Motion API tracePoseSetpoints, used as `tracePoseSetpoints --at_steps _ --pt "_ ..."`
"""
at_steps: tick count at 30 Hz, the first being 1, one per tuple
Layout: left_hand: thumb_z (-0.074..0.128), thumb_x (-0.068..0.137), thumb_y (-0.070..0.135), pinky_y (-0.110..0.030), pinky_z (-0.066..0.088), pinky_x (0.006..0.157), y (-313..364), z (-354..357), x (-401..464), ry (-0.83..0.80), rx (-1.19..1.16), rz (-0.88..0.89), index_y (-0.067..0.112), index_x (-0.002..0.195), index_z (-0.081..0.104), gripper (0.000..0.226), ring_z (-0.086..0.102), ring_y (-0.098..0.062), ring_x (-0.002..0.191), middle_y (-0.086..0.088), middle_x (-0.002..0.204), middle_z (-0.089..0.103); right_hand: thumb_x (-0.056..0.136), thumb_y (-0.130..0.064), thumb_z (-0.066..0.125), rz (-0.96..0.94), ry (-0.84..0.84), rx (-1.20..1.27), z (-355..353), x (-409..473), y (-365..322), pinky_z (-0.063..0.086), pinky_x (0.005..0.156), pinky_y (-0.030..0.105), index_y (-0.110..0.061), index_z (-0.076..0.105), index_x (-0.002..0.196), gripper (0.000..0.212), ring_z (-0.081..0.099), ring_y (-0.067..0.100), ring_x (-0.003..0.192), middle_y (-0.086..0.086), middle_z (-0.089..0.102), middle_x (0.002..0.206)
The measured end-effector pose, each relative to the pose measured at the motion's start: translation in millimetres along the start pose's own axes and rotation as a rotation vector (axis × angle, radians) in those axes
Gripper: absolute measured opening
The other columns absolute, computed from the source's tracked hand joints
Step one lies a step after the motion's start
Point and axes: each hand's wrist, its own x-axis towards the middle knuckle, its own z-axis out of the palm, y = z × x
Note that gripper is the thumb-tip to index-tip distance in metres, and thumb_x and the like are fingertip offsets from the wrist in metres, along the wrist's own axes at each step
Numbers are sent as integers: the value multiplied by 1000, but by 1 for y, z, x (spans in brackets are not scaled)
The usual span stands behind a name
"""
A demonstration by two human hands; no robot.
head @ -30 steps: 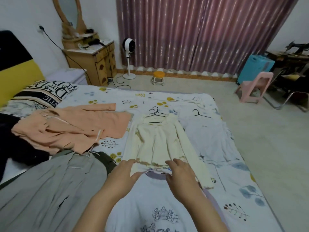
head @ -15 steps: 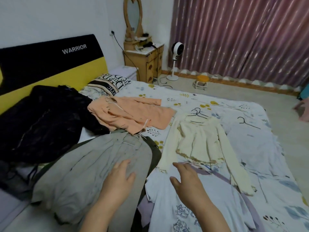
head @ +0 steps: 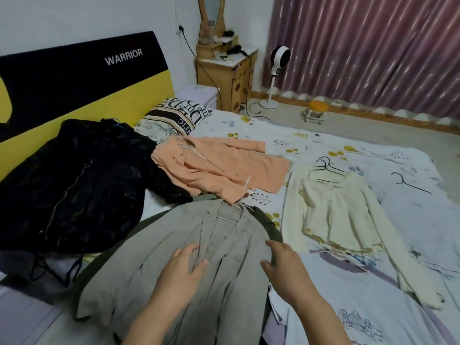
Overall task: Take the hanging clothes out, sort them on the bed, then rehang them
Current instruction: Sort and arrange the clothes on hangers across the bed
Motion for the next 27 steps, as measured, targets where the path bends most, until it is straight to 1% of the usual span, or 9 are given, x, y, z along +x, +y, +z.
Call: tracePoseSetpoints --at_steps 5,12,16,20,24,27 --pt "48 94 33 -31 38 103 -30 -29 55 -79 6 6 25 136 39 44 44 -16 124 2 141 38 97 -28 45 73 -6 0 31 41 -37 32 107 30 -22 28 145 51 30 21 136 2 31 148" --pt "47 95 31 -30 36 104 -47 -31 116 -159 1 -2 23 137 37 44 42 -15 126 2 141 38 97 -30 44 160 -65 -61 53 96 -44 32 108 32 -21 28 146 52 32 21 136 3 31 148" --pt "48 94 31 -30 36 104 -57 -19 152 -197 3 -42 23 135 40 43 43 -15 125 1 140 40 98 -29 43 183 -83 -80 62 138 -33 30 109 31 -20 27 146 52 31 21 136 3 31 149" --pt "48 95 29 -29 34 106 -63 -4 198 -208 43 -93 22 137 38 44 41 -15 127 0 141 38 98 -30 44 210 -125 -84 75 193 -12 31 109 31 -18 26 146 53 33 23 134 6 31 149" --pt "47 95 29 -28 33 107 -67 23 252 -218 143 -121 21 139 36 46 39 -16 130 1 144 36 96 -31 46 268 -145 -90 94 251 21 33 105 31 -13 26 145 56 37 26 130 10 34 144" --pt "42 97 31 -29 29 110 -71 51 295 -252 283 -119 21 143 28 50 32 -16 134 2 149 30 94 -29 48 311 -132 -66 114 292 47 34 102 34 -13 22 145 60 35 30 131 11 32 145"
